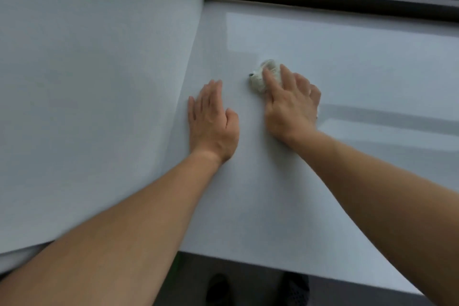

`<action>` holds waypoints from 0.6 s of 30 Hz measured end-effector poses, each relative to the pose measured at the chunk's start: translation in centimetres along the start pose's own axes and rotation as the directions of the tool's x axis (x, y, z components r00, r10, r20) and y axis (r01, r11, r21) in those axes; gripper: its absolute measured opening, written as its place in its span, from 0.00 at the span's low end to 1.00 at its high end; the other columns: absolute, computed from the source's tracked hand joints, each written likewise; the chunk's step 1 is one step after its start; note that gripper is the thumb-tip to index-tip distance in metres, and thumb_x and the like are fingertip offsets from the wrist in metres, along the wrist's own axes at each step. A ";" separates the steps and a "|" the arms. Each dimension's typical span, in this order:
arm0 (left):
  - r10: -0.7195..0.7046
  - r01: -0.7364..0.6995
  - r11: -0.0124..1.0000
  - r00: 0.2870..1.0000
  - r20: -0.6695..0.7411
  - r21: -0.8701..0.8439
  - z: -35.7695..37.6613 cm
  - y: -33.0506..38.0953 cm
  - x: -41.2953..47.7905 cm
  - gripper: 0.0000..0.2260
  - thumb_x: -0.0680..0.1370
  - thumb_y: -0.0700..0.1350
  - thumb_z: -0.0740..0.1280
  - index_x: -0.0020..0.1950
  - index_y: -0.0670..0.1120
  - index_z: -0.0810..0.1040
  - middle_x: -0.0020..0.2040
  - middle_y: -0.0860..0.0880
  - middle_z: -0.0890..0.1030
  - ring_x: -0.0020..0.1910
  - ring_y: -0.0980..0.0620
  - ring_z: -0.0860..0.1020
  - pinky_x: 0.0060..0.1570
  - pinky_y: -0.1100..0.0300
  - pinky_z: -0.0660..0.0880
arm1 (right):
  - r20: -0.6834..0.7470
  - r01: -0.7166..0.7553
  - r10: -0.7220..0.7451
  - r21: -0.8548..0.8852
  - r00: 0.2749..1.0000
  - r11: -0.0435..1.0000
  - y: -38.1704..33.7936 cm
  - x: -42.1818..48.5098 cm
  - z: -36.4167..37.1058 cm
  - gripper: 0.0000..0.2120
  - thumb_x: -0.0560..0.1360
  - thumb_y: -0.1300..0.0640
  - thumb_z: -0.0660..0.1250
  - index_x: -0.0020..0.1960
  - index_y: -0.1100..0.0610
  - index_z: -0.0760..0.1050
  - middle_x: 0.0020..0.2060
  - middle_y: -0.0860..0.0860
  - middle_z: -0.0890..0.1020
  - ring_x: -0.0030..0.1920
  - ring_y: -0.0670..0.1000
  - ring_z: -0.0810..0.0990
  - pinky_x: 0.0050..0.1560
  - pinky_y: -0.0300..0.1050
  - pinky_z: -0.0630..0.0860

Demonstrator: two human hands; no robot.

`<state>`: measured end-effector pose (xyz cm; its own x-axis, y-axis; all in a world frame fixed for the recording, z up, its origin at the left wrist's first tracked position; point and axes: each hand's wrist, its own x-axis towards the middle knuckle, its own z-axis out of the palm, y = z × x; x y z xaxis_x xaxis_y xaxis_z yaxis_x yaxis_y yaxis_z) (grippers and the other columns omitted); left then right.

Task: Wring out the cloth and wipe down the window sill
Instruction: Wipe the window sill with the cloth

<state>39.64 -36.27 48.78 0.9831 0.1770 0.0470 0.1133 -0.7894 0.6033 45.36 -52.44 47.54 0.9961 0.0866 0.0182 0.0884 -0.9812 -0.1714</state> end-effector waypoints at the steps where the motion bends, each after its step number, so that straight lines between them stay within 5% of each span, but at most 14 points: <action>1: 0.000 -0.001 0.999 1.000 -0.030 -0.050 -0.6 -0.1 -0.4 0.28 0.75 0.46 0.54 0.75 0.40 0.62 0.76 0.41 0.65 0.76 0.44 0.60 0.76 0.46 0.48 | 0.009 0.092 -0.092 -0.007 0.996 0.996 -0.4 -1.6 0.0 0.26 0.79 0.47 0.52 0.76 0.37 0.55 0.78 0.47 0.59 0.74 0.56 0.57 0.70 0.54 0.49; 4: 0.016 -0.015 0.997 1.000 -0.015 0.082 -1.9 -1.3 -3.0 0.25 0.75 0.47 0.55 0.71 0.39 0.69 0.73 0.39 0.68 0.74 0.41 0.62 0.75 0.44 0.52 | 0.076 0.247 -0.248 0.015 0.966 0.969 0.9 -3.4 -0.8 0.24 0.81 0.43 0.50 0.76 0.36 0.55 0.78 0.46 0.59 0.74 0.54 0.57 0.71 0.51 0.49; 6: 0.058 -0.073 0.973 0.995 0.079 0.217 -2.3 -2.6 -5.9 0.26 0.76 0.51 0.54 0.72 0.43 0.69 0.77 0.41 0.63 0.77 0.43 0.57 0.76 0.46 0.47 | 0.068 0.137 -0.138 0.013 0.988 0.990 1.5 -2.8 -1.0 0.23 0.81 0.44 0.50 0.76 0.36 0.56 0.78 0.46 0.59 0.74 0.55 0.57 0.72 0.52 0.50; 9: 0.117 -0.189 0.924 0.968 0.223 0.333 -2.9 -4.7 -8.8 0.30 0.78 0.58 0.47 0.80 0.49 0.55 0.81 0.45 0.49 0.80 0.47 0.44 0.76 0.50 0.37 | 0.035 -0.084 0.083 0.028 0.996 0.996 -0.9 -4.3 -0.5 0.24 0.81 0.44 0.49 0.76 0.37 0.56 0.79 0.48 0.57 0.75 0.56 0.56 0.72 0.55 0.50; 15: 0.139 -0.222 0.915 0.957 0.253 0.338 -3.2 -5.8 -8.7 0.31 0.79 0.61 0.40 0.81 0.51 0.49 0.81 0.47 0.44 0.79 0.51 0.39 0.76 0.51 0.34 | 0.078 0.252 -0.250 -0.014 0.965 0.968 -1.2 -11.1 -0.5 0.24 0.80 0.44 0.52 0.76 0.37 0.57 0.77 0.47 0.62 0.74 0.55 0.60 0.71 0.53 0.52; 18: 0.126 -0.217 0.912 0.955 0.267 0.347 -3.1 -6.1 -8.6 0.32 0.79 0.63 0.37 0.81 0.52 0.47 0.81 0.47 0.42 0.79 0.51 0.37 0.75 0.50 0.33 | 0.080 0.071 -0.069 -0.017 0.994 0.997 -0.3 -9.5 -0.7 0.24 0.81 0.43 0.50 0.77 0.36 0.55 0.78 0.46 0.58 0.75 0.55 0.57 0.72 0.53 0.50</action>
<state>30.03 -31.12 47.17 0.9919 -0.0875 -0.0921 -0.0604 -0.9625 0.2643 35.91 -53.07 48.10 0.9846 0.1678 -0.0492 0.1586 -0.9754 -0.1530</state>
